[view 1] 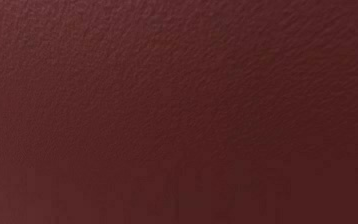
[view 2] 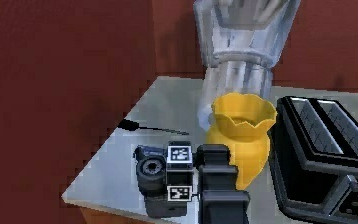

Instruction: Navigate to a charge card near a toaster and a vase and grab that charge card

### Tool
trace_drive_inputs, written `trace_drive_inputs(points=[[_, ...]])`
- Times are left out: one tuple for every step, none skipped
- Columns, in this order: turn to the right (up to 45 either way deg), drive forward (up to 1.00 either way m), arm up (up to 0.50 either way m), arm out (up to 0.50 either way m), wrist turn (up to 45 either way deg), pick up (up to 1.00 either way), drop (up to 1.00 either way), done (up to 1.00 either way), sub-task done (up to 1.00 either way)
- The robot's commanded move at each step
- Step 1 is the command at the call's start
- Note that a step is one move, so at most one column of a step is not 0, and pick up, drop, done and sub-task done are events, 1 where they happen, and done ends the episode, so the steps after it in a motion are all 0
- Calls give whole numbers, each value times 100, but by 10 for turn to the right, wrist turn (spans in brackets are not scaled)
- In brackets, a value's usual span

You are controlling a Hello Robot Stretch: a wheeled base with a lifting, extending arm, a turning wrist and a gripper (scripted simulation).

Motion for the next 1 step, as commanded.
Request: trace_drive_inputs(points=[[0, 0, 0, 0, 0, 0, 0, 100, 0]])
